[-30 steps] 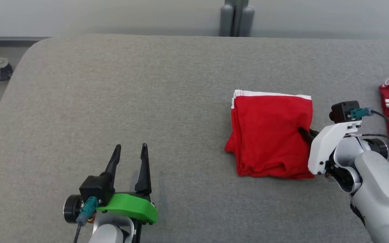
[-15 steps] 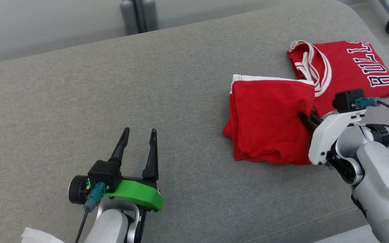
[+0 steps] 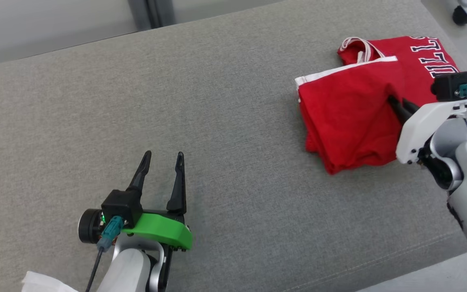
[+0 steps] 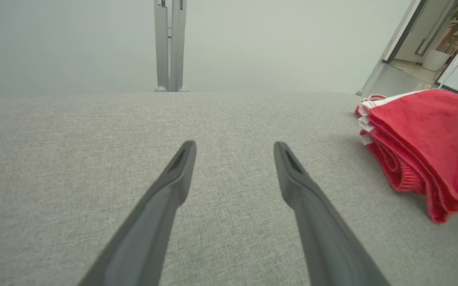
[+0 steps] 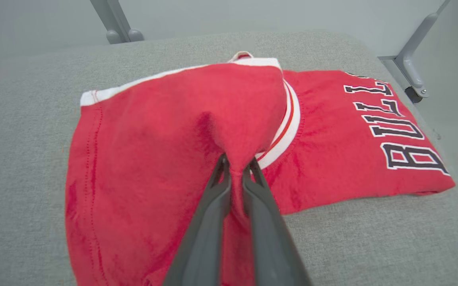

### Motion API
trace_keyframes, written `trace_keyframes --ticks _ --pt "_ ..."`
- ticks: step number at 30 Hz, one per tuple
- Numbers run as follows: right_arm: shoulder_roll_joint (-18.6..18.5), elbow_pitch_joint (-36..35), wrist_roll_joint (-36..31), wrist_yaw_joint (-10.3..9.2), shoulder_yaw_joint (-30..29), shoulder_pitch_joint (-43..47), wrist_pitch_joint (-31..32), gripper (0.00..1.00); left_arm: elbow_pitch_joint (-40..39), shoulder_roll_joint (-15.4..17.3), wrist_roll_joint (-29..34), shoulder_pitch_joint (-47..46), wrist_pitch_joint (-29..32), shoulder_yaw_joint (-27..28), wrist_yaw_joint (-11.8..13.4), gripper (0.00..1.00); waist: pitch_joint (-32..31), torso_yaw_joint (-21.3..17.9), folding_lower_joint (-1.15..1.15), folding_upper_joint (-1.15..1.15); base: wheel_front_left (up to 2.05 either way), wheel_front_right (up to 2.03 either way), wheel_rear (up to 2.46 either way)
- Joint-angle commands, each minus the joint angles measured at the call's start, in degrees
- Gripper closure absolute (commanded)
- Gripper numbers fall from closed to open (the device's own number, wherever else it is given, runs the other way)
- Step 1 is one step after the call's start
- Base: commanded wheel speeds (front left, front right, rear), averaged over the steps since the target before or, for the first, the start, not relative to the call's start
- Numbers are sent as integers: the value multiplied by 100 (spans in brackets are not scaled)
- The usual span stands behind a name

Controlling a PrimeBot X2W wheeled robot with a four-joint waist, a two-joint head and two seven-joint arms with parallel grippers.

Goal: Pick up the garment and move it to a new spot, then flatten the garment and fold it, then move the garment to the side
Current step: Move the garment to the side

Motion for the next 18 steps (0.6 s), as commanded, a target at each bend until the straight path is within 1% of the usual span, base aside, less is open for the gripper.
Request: trace_keyframes --ticks 1,8,12,18 --pt "-115 36 -93 0 -56 -135 35 100 -21 32 -47 62 0 34 23 0 -114 368 0 -1 0 0 0" --pt "-564 148 -378 0 -241 -506 236 100 -89 31 -127 105 1 60 69 0 -111 778 0 -1 0 0 0" --pt "-775 277 -519 0 -263 -734 307 100 -116 30 -103 49 1 49 56 0 -27 942 0 -1 0 0 0" --pt "-1224 577 -652 0 -314 -1015 369 100 -154 30 -48 -30 1 14 37 0 112 1155 0 -1 0 0 0"
